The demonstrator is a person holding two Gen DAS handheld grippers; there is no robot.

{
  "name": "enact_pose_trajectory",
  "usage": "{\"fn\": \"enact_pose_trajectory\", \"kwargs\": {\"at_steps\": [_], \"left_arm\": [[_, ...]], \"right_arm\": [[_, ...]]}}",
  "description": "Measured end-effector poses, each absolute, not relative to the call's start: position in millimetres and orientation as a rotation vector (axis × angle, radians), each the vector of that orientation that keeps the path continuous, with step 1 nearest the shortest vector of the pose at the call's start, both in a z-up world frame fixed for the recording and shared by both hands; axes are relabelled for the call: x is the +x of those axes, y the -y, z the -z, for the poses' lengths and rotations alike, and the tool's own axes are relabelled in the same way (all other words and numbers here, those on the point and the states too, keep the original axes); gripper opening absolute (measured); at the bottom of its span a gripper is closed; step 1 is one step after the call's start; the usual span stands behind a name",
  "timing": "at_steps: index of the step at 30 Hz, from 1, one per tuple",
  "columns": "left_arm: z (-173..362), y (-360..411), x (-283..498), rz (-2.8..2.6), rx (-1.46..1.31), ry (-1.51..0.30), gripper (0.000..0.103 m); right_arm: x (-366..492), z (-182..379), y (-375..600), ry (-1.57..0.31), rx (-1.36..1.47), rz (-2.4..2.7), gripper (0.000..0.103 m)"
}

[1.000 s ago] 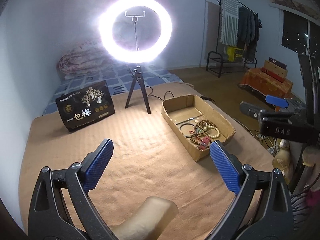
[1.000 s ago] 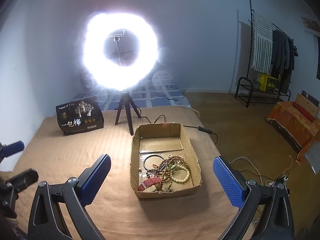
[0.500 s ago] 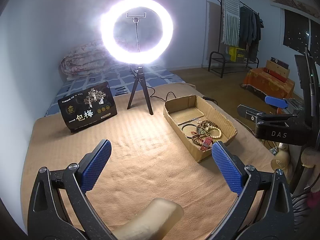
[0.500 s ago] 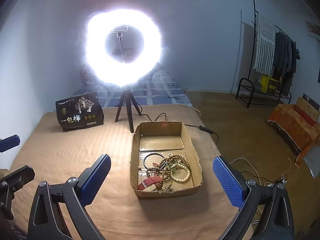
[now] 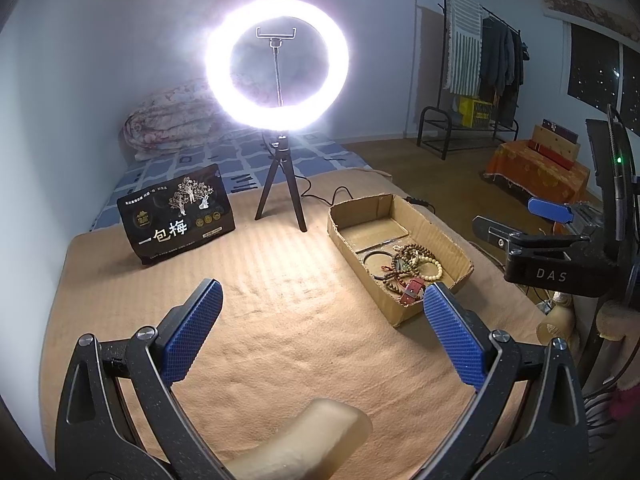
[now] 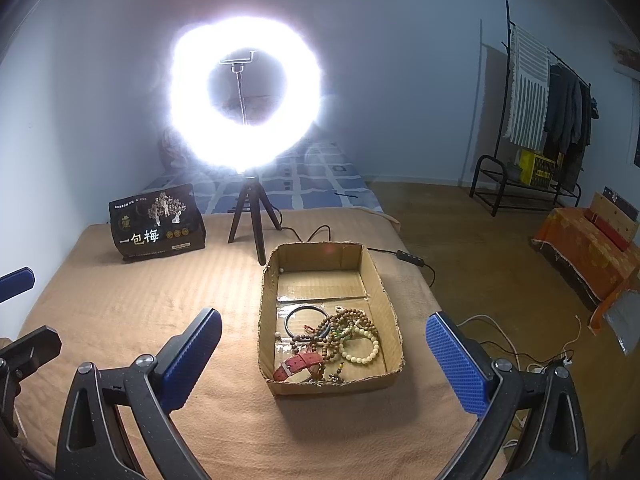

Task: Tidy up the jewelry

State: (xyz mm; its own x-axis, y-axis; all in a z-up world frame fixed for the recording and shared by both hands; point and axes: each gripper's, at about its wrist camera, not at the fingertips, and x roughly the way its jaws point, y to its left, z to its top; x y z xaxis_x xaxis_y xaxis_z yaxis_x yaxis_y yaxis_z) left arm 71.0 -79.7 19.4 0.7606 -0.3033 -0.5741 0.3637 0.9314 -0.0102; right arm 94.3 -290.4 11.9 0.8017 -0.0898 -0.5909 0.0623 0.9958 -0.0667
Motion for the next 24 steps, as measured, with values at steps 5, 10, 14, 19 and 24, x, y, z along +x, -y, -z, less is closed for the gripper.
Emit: {"fn": "enact_pose_trajectory", "kwargs": {"at_steps": [5, 10, 14, 19, 24], "left_arm": [[-20.2, 79.1, 71.2, 0.367, 0.106, -0.605, 0.102], [-20.1, 78.7, 71.0, 0.364, 0.106, -0.604, 0.102], [-20.7, 79.6, 71.2, 0.364, 0.105, -0.603, 0.102], [-20.5, 79.1, 71.0, 0.364, 0.105, -0.603, 0.102], [-20.5, 79.5, 70.8, 0.364, 0.104, -0.602, 0.102]], "right_arm": [[95.1, -11.4, 288.9, -0.636, -0.054, 0.078, 0.103], [95.5, -11.3, 288.3, -0.636, -0.05, 0.082, 0.103], [95.5, -11.5, 288.3, -0.635, -0.051, 0.082, 0.103], [95.6, -11.5, 288.2, -0.638, -0.051, 0.082, 0.103], [96.0, -11.6, 287.8, -0.637, -0.05, 0.082, 0.103]]}}
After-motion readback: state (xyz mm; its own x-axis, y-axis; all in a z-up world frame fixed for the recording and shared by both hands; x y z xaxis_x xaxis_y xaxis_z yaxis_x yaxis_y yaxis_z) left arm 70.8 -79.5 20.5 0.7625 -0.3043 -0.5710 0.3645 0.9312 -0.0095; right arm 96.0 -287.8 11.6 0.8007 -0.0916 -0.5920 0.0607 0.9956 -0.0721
